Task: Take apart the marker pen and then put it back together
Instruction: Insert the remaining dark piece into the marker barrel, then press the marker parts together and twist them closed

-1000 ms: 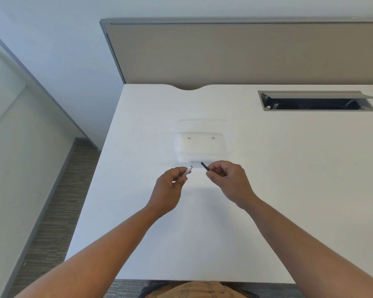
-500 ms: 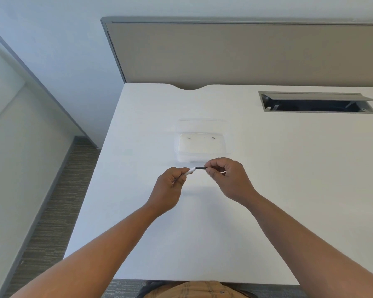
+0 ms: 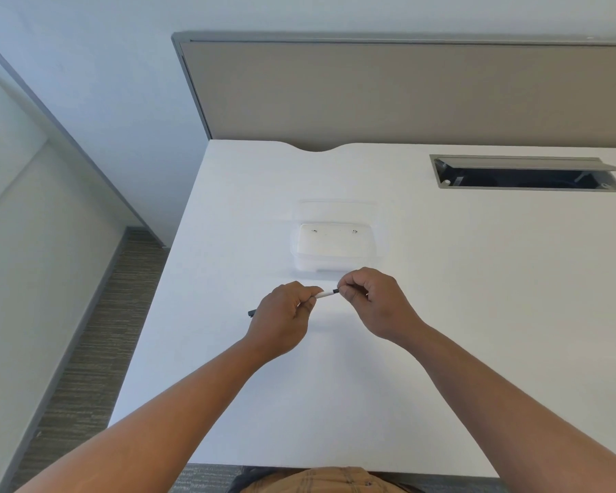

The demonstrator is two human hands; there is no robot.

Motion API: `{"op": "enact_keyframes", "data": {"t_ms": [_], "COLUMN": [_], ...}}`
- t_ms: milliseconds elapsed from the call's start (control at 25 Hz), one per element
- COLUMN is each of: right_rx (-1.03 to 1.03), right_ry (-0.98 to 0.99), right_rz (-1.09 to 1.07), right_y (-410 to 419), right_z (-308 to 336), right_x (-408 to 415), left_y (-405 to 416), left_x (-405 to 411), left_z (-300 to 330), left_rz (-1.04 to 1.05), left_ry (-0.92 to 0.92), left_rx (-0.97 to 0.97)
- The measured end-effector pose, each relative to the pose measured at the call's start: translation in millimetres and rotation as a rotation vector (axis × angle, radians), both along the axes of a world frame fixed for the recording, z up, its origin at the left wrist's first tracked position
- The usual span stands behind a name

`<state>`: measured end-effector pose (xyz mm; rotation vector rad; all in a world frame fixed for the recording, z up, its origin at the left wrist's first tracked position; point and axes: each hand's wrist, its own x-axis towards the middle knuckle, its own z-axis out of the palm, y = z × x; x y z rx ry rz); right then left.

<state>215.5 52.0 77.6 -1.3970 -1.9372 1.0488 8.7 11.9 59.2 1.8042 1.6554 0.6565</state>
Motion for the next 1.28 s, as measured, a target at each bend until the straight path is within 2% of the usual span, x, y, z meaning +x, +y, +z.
{"op": "enact_keyframes", "data": {"t_ms": [120, 200, 440, 720, 960, 1280], "right_rx": [-0.089, -0.122, -0.086, -0.184, 0.051, 0.014], "right_ry": [-0.026, 0.027, 0.121, 0.065, 0.083, 0.002], "right_rz": [0.025, 0.022, -0.036, -0.002, -0.015, 0.002], "right_y": [-3, -6, -13, -12, -17, -17], "right_z": [-7, -7, -9, -12, -20, -19], "right_x": [1, 3, 1, 1, 4, 7], "left_y": [-4, -4, -3, -5, -4, -1], "left_x": [4, 3, 1, 2, 5, 4], "left_z": [-1, -1, 1, 2, 3, 9], "left_rz": [-0.009, -0.014, 0.005, -0.025, -0.024, -0.092], "left_ry": [0.07, 0.076, 0.083, 0.124, 0.108, 0.185], "left_rx": [-0.013, -0.023, -0.049, -0.038, -0.079, -0.032]}}
